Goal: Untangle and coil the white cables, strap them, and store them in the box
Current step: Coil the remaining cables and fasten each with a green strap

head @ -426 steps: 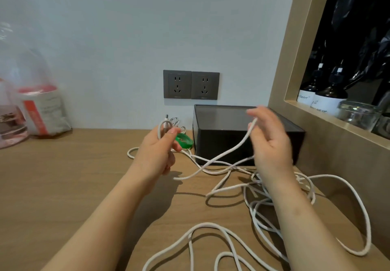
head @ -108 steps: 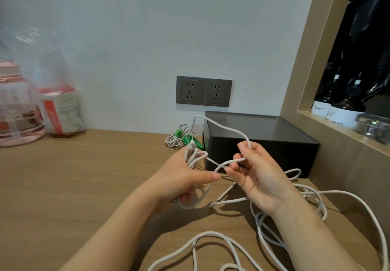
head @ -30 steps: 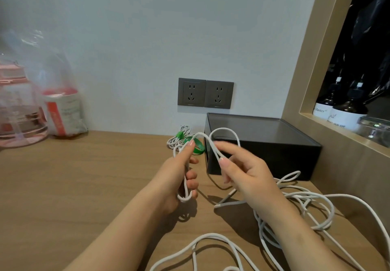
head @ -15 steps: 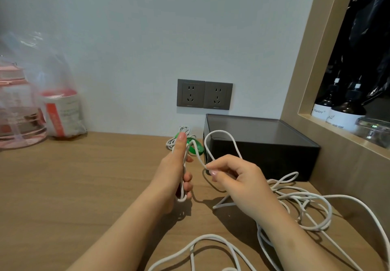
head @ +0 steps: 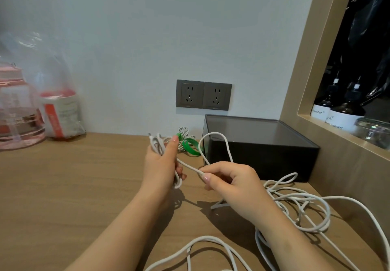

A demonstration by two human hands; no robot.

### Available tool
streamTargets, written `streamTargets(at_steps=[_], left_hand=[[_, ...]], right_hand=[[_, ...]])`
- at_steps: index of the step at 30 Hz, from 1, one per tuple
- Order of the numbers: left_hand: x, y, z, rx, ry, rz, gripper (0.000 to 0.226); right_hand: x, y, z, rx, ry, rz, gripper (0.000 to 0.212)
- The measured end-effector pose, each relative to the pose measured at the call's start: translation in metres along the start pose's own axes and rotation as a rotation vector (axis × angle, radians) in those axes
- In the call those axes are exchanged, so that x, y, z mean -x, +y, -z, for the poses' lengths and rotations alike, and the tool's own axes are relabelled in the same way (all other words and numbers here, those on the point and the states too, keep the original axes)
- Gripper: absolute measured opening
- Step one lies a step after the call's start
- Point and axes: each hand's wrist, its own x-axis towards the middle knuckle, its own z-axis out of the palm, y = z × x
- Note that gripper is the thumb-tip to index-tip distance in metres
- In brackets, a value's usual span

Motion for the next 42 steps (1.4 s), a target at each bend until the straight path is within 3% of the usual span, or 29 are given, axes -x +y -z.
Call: streamTargets(at_steps=[5,8,11,15,17,20,23,25,28,30,34,37,39,42], left_hand=[[-0.012,-0.001,0.007,0.22,0.107,0.087,0.025],[-0.019,0.004,0.013,0.431,0.095,0.156,0.011],[-0.021,0.011,0.013,0.654,0.074,0.247,0.03],[-0.011,0.015,0.005,0.69,-0.053,0.317,0.028],[-0.007,0.014,0.004,0.674,-0.132,0.333,0.025],[-0.001,0.014,0.005,0.596,-0.225,0.35,0.029],[0.003,0.013,0.004,0.469,-0.263,0.353,0.034],[0.006,0.014,0.003,0.41,-0.272,0.361,0.039],[0.007,0.017,0.002,0.351,-0.284,0.379,0.047],[0.005,0.019,0.004,0.394,-0.296,0.409,0.05],[-0.003,0.02,0.019,0.668,-0.404,0.517,0.048],[-0.005,0.02,0.026,0.792,-0.55,0.573,0.042],[-0.002,0.021,0.022,0.659,-0.517,0.527,0.037],[0.002,0.011,0.008,-0.094,-0.278,0.137,0.024]], right_hand=[[0.0,-0.001,0.002,0.058,-0.08,-0.019,0.014],[-0.002,-0.001,0.003,0.229,-0.119,-0.007,0.016],[-0.004,0.008,0.001,0.378,0.001,0.012,0.024],[-0.004,0.007,0.006,0.09,0.287,-0.144,0.005],[-0.006,0.007,0.009,-0.09,0.321,-0.262,0.026],[-0.007,0.002,0.01,-0.456,0.248,-0.441,0.041],[-0.006,-0.005,0.01,-0.658,0.149,-0.509,0.02],[-0.004,-0.006,0.011,-0.679,0.083,-0.492,0.024],[-0.003,-0.005,0.012,-0.483,0.039,-0.409,0.017],[-0.004,-0.001,0.014,-0.481,0.128,-0.403,0.016],[-0.006,0.003,0.028,-0.881,0.385,-0.471,0.013],[-0.007,0.005,0.032,-1.004,0.505,-0.487,0.012],[-0.007,0.005,0.032,-1.023,0.544,-0.473,0.013],[-0.007,0.003,0.028,-1.025,0.474,-0.39,0.022]])
